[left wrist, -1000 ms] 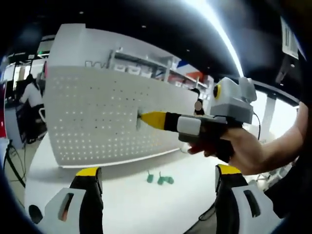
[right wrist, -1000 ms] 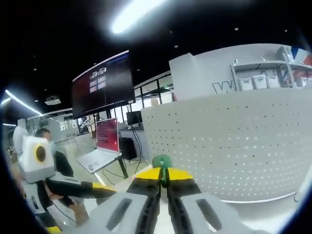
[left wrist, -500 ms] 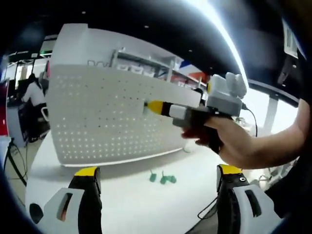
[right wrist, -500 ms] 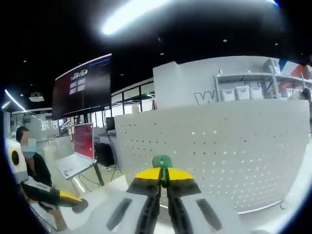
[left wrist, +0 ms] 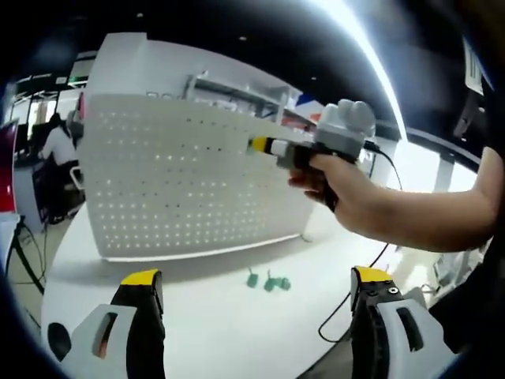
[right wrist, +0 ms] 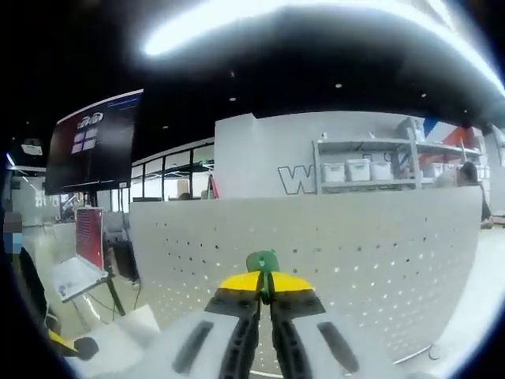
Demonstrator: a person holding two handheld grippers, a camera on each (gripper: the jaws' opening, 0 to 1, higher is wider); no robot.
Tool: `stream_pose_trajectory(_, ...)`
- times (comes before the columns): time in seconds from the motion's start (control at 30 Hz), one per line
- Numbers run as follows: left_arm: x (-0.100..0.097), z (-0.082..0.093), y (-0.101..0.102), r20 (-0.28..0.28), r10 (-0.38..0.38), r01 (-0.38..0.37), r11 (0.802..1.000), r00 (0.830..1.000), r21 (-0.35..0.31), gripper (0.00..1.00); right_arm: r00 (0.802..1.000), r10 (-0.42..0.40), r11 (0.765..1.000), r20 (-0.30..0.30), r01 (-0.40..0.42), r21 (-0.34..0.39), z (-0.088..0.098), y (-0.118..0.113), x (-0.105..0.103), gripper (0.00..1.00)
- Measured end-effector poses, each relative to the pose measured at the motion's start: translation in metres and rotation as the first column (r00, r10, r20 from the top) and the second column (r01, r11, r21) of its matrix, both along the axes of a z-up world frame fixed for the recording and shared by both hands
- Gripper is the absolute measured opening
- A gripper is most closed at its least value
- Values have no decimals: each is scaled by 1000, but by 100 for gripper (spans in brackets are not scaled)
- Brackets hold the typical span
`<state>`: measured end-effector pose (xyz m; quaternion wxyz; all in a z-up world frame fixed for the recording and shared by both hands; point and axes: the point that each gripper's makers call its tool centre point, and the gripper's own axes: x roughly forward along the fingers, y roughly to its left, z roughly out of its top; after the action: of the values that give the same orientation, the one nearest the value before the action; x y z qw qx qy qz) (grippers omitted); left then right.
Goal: Insert the hook assembly into the mounting plate slot until the hook locks in place.
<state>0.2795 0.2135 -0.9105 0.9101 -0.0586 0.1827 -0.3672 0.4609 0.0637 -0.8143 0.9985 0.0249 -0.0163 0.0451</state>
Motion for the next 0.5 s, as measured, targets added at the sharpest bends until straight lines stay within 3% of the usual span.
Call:
stream_pose_trajectory(0.1, 0, -2, 1, -2, 1, -1, 1000, 1000, 5, 100, 1000, -20, 1000, -2, 20, 14, 0, -7, 6, 1)
stream_pose_trajectory(0.17, 0, -3, 1, -6, -3, 3, 1000, 1000, 8, 100, 999, -42, 995, -2, 42, 89, 2, -15, 9, 1)
stream_pose_trajectory(0.23, 0, -3, 1, -5, -3, 3, 1000, 1000, 7, 100, 998, -56, 997, 0, 55, 61, 4, -20, 12, 1)
stream_pose_trajectory(0.5, 2, 0, 4, -14, 9, -9, 1000, 1000, -19, 100, 996, -92, 994, 16, 90, 69, 13, -36, 34, 1)
